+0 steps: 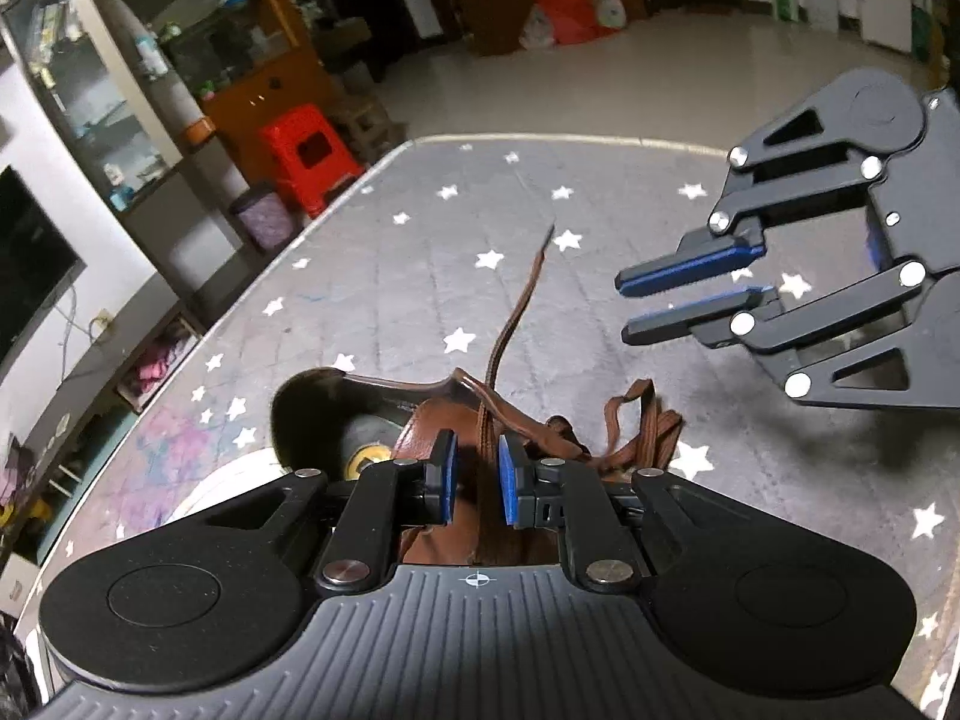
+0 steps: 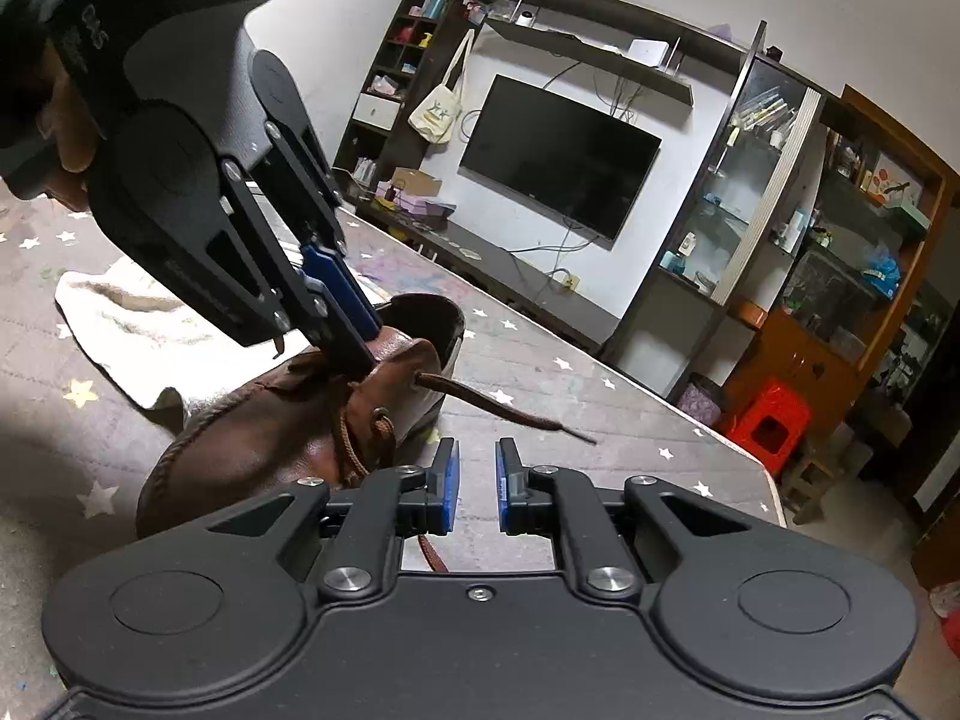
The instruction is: Lace up shoes with both hands
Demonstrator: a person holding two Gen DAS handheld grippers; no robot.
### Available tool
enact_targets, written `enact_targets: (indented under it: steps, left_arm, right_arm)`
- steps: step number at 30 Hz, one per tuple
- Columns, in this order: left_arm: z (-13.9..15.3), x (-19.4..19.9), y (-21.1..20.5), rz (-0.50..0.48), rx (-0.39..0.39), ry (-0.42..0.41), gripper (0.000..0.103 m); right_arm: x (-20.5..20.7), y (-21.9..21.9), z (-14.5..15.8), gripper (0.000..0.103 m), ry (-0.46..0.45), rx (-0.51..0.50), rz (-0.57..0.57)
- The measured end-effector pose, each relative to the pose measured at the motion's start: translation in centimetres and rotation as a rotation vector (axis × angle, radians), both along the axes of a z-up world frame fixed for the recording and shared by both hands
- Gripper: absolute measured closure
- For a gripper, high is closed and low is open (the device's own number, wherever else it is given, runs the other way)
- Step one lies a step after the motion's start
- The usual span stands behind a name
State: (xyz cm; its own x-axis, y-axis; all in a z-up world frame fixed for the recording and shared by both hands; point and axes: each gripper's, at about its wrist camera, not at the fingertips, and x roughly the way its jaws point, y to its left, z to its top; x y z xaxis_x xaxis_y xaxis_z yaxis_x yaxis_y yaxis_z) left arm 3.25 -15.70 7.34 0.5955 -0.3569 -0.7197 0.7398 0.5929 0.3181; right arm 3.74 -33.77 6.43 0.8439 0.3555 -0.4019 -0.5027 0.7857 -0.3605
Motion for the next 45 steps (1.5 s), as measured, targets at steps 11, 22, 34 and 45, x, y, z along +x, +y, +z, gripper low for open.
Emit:
enact_targets:
  steps: [11,22,34,45]
  left_arm:
    - [-0.5,-0.7,-0.5,0.128,-0.039,-0.089,0.101]
    - [2.2,-6.1,4.8,0.394,-0.201,-0.206,0.101]
    - [2.3,-6.5,10.4,0.575,-0.286,-0.095,0.09]
    - [5.3,-4.6,8.9,0.524,-0.242,-0.102,0.057]
  right_arm:
    - [-0.4,-0.2,-0.2,0.091,0.01,0.014,-0.011]
    - [-1.5,1.0,0.0,0.091,-0.014,0.001,0.002]
    - [-1.8,3.0,0.6,0.091,-0.043,-0.023,0.067]
    - [-0.3,5.6,0.5,0.091,-0.038,-0.067,0.155]
